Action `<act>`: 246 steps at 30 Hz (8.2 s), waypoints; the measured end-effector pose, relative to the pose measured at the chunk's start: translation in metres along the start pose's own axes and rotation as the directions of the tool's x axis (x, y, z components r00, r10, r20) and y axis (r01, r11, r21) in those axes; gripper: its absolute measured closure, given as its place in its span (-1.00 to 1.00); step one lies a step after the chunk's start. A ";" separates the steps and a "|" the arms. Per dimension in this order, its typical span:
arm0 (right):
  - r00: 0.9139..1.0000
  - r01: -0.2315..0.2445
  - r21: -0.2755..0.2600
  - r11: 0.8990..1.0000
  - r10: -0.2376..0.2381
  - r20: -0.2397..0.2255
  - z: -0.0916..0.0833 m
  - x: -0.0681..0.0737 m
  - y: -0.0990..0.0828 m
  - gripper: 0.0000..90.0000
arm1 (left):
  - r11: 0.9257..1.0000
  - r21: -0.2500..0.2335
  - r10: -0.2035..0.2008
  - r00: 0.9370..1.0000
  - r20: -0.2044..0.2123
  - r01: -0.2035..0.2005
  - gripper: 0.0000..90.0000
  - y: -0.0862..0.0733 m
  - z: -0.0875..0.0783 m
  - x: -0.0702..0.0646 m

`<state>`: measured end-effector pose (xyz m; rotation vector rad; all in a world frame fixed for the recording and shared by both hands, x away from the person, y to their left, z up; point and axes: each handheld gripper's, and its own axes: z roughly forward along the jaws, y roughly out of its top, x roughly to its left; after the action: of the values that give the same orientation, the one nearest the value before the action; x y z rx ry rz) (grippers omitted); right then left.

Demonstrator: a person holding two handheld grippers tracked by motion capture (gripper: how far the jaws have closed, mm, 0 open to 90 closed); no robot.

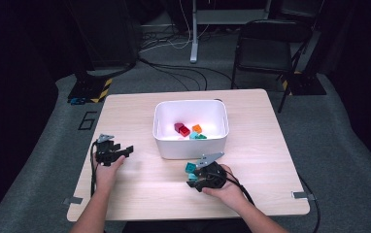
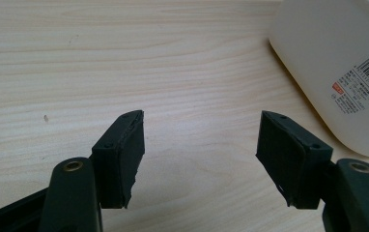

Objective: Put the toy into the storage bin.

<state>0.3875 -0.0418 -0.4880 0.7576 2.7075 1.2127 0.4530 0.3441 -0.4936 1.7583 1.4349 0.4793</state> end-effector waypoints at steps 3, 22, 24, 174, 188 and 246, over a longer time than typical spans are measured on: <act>1.000 -0.001 -0.008 1.000 0.001 0.013 -0.001 0.000 0.001 0.07 | 1.000 0.000 0.002 1.000 -0.001 -0.002 -0.25 0.000 0.000 0.000; 0.999 0.016 0.024 1.000 -0.016 0.030 0.011 -0.007 -0.001 0.05 | 1.000 0.004 -0.001 1.000 0.001 0.001 -0.25 0.000 0.001 0.000; 1.000 0.003 0.033 0.999 -0.004 0.029 0.012 -0.007 -0.003 0.07 | 1.000 0.003 0.001 1.000 0.001 -0.001 -0.25 0.000 0.001 -0.001; 0.983 -0.024 -0.117 0.993 0.045 0.179 -0.061 -0.011 0.027 0.13 | 1.000 0.003 -0.003 1.000 -0.004 0.003 -0.25 -0.001 0.001 0.001; 0.975 -0.045 -0.068 0.997 0.058 0.213 -0.028 -0.022 -0.003 0.12 | 1.000 0.003 -0.005 1.000 -0.006 0.005 -0.25 -0.001 0.001 0.001; 0.993 -0.029 0.026 0.999 0.026 0.112 0.014 -0.008 -0.009 0.50 | 1.000 0.007 -0.001 1.000 -0.005 0.001 -0.25 -0.001 0.001 0.001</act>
<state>0.3948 -0.0413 -0.5053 0.8424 2.6369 1.1056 0.4537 0.3452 -0.4953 1.7629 1.4422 0.4792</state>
